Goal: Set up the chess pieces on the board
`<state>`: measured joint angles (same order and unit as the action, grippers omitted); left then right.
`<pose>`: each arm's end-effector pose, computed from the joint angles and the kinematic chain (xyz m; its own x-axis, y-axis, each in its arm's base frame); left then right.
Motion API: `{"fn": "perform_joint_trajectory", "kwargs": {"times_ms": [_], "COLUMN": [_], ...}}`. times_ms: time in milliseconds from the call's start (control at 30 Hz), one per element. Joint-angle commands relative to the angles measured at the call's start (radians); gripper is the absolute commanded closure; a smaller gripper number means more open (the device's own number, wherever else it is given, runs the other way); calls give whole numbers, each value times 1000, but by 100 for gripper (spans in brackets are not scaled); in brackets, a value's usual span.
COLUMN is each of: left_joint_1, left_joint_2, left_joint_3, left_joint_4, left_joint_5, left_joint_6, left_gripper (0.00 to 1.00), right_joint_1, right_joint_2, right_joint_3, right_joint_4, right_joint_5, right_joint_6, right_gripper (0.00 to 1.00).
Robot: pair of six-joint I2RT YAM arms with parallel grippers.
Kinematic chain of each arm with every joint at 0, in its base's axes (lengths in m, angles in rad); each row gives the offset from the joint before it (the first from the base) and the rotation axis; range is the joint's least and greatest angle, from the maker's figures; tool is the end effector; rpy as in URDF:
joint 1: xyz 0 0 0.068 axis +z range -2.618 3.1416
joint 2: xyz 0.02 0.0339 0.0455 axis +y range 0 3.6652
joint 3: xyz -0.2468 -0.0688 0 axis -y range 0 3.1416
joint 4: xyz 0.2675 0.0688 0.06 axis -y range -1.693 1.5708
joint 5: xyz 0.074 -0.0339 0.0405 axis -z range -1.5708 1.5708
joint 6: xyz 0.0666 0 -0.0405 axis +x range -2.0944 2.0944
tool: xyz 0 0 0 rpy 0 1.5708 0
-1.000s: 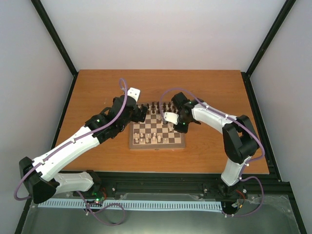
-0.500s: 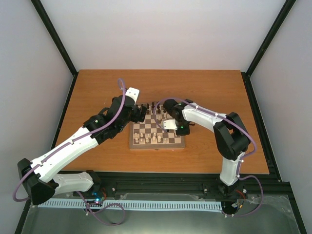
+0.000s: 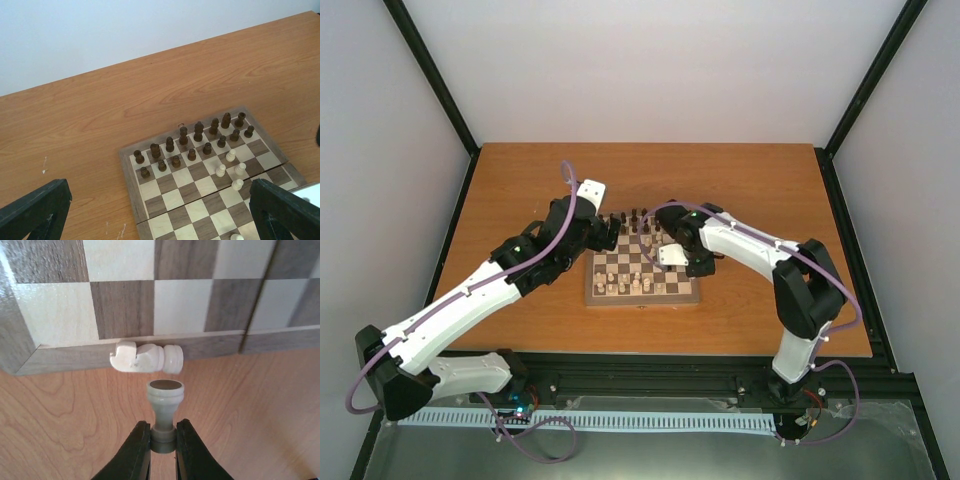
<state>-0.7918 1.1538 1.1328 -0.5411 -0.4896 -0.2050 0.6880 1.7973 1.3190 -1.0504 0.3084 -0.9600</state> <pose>0.2338 -0.1923 0.3228 -0.4375 0.1875 -0.8794 0.2649 0.9615 0.0731 0.2804 0.2043 0.1468 0.0449 -0.9735 0.2243 -0.9736 -0.0929 -0.2084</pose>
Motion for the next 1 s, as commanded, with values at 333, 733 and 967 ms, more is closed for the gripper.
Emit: {"fn": "perform_joint_trajectory", "kwargs": {"times_ms": [333, 733, 967], "left_joint_1": [6, 5, 5], "left_joint_2": [-45, -48, -46], "left_joint_3": [31, 30, 30], "left_joint_4": [2, 3, 3], "left_joint_5": [-53, -71, -71], "left_joint_6": [13, 19, 24], "left_gripper": [0, 0, 0], "right_joint_1": [11, 179, 286], "right_joint_2": [-111, -154, -137], "right_joint_3": [37, -154, -233], "right_joint_4": [-61, -3, 54], "right_joint_5": [-40, 241, 362], "right_joint_6": [-2, -63, -73], "right_gripper": [93, 93, 92]}}
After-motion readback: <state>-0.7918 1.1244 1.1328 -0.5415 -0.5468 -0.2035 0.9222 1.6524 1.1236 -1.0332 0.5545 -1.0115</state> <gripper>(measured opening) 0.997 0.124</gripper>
